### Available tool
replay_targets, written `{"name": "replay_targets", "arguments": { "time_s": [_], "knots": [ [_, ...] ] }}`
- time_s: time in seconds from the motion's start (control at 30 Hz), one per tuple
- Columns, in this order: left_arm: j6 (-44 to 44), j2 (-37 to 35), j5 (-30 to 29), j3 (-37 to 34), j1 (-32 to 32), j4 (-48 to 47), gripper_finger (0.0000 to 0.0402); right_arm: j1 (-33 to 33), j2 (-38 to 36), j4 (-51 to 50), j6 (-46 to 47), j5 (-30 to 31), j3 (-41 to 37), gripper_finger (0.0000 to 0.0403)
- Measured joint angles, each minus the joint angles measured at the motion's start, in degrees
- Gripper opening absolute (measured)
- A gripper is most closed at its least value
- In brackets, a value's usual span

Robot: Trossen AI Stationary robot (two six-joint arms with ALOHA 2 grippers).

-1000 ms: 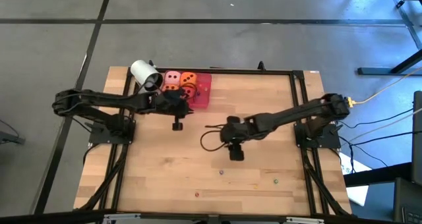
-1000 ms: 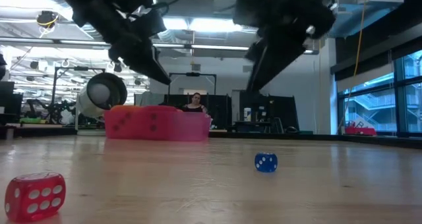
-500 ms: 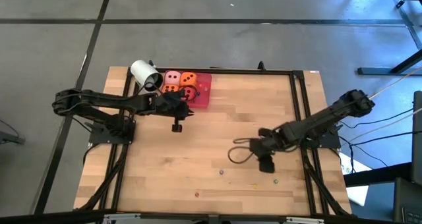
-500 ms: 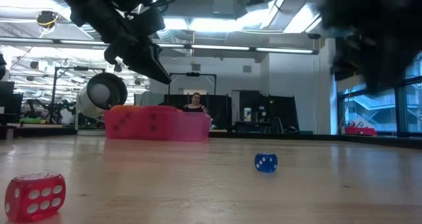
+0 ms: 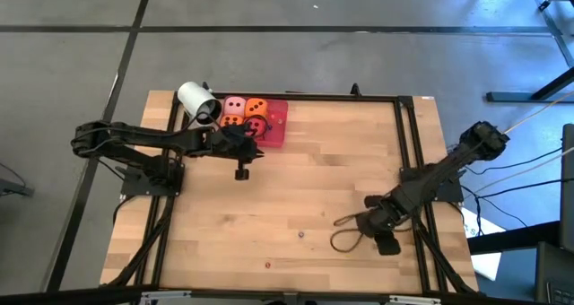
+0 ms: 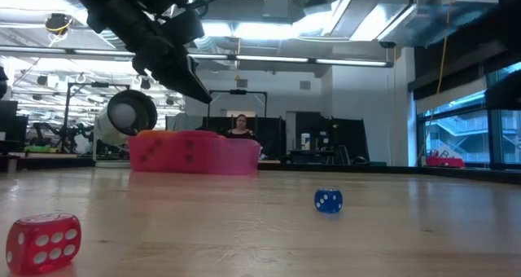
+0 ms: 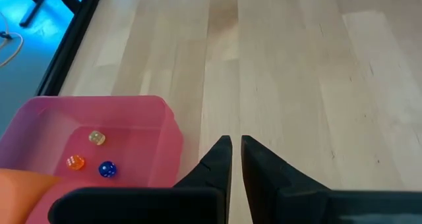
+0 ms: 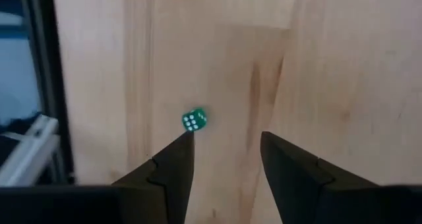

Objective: Pick & Place Dice
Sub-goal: Put the small green die into the red bin

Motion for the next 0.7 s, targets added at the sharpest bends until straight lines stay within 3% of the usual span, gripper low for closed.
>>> {"name": "replay_targets", "arguments": {
  "time_s": [0.3,0.5,0.7],
  "knots": [
    [-0.4,0.0,0.0,0.0,0.0,0.1,0.0029,7.2,0.2,0.1,2.7,11.2,0.0,0.0176],
    [-3.1,0.0,0.0,0.0,0.0,0.1,0.0026,7.5,0.2,1.1,-0.2,12.8,0.0,0.0176],
    [-3.1,0.0,-0.1,0.0,0.0,0.1,0.0028,9.2,1.3,5.7,-0.3,10.6,0.0,0.0175]
  ]
}}
